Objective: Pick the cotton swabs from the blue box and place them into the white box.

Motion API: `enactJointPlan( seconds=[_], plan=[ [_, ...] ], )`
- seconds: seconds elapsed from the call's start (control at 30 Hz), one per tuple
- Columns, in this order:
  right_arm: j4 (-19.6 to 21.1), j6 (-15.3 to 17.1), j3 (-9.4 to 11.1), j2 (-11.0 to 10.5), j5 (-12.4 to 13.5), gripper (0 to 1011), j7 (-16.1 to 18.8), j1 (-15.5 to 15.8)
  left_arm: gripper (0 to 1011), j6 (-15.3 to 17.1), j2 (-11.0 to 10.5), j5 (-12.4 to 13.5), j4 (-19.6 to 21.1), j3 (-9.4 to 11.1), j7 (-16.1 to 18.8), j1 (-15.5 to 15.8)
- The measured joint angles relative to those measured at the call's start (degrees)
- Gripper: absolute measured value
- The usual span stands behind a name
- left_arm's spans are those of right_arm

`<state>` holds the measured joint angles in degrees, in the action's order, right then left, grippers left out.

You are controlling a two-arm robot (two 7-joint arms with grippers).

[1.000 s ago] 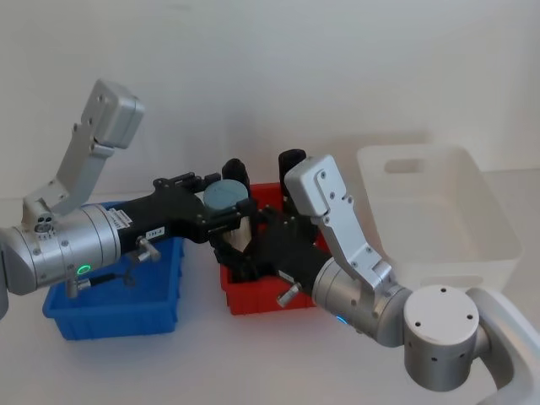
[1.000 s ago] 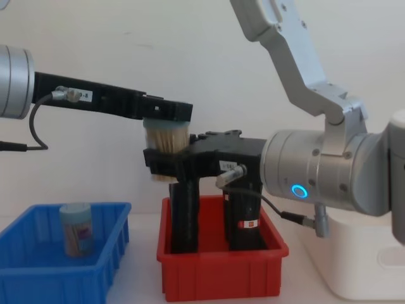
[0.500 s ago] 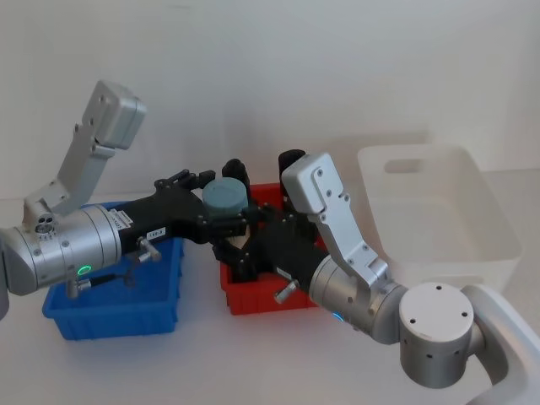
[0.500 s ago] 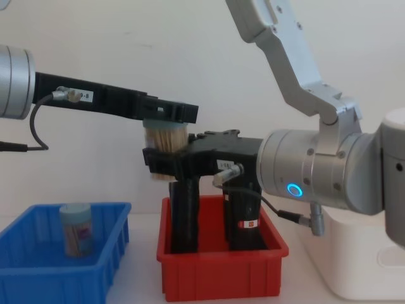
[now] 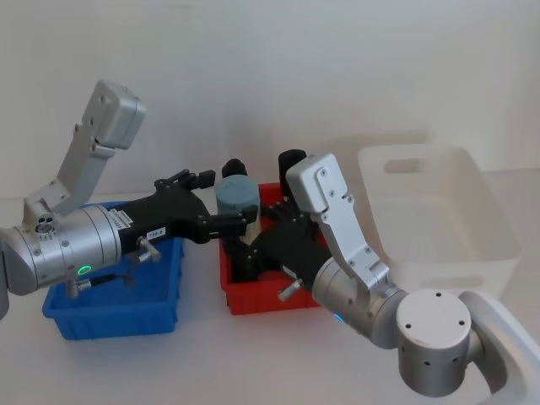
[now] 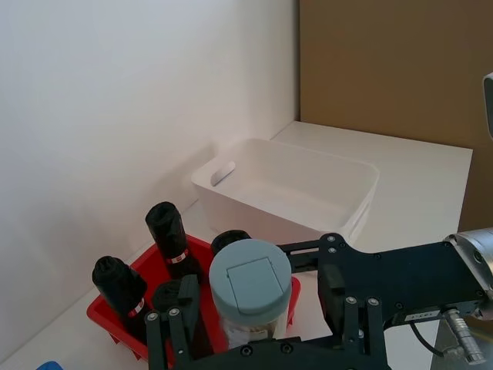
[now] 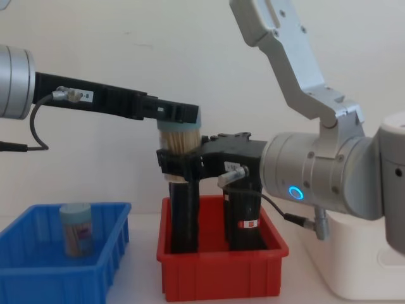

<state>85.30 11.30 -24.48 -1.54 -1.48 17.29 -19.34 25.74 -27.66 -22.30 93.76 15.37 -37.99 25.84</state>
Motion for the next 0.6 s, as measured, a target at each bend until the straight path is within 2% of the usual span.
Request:
enactJointPlan(
  seconds=[0.23,0.6],
  plan=[
    [2.0,1.1,-0.3,-0.1,-0.1,639,-5.3,1.7,1004,0.0,0.0,0.0,0.0,0.0,0.0,0.0],
    [7.8,2.4,0.3,-2.6,1.0,639,-12.5,6.3,1004,0.0,0.0,0.0,0.0,0.0,0.0,0.0]
  ],
)
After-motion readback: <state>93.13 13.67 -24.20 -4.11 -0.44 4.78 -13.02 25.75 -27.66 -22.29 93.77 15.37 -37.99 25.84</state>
